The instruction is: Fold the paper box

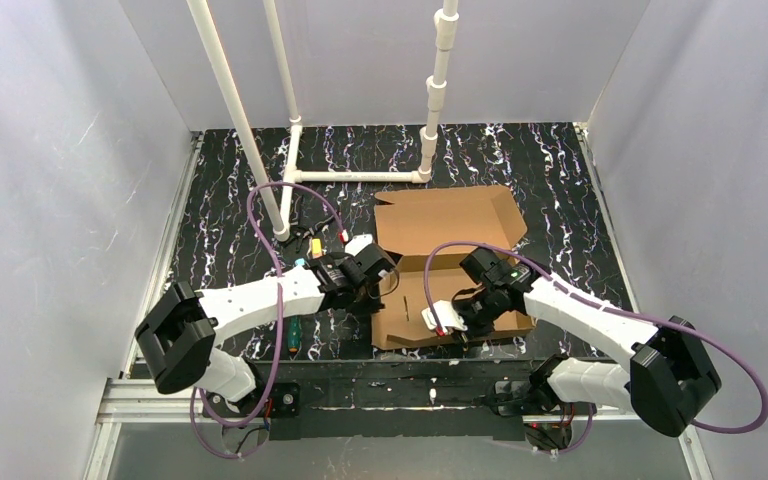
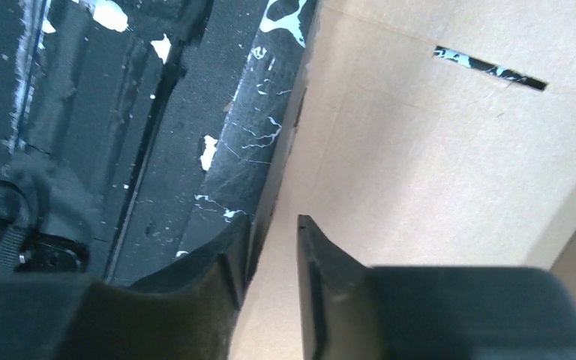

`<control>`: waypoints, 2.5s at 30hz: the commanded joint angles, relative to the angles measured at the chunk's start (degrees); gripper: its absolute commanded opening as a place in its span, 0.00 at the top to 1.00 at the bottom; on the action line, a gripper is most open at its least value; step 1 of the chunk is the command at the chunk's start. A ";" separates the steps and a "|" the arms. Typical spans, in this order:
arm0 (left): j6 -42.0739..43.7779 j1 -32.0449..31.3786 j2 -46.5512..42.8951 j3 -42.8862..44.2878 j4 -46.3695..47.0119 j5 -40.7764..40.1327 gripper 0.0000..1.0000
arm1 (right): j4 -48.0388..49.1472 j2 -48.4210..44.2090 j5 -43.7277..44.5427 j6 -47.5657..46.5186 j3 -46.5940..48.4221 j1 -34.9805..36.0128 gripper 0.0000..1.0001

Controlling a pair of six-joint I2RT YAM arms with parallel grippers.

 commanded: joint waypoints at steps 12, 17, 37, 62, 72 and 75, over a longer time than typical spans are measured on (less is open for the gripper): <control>-2.65 2.22 -7.63 -1.94 -0.84 1.25 0.62 | 3.06 2.01 -3.94 2.06 -1.46 0.80 0.99; 1.96 2.22 -16.85 -2.83 -5.51 3.21 0.43 | 5.88 2.50 -4.29 6.33 -1.05 0.85 0.99; -27.73 -7.54 -21.15 -15.36 7.74 -2.52 0.30 | 22.14 8.56 1.27 30.57 3.12 2.91 0.99; -10.67 -4.02 -10.50 -22.54 40.94 0.87 0.31 | 20.81 8.69 0.01 27.24 1.91 2.93 0.99; -10.69 -3.09 -3.34 -21.56 49.14 7.87 0.54 | 20.46 9.07 -0.36 26.85 1.95 2.95 0.99; -11.64 -2.82 -2.40 -22.19 49.38 8.68 0.54 | 20.53 9.05 0.03 26.86 1.85 2.95 0.99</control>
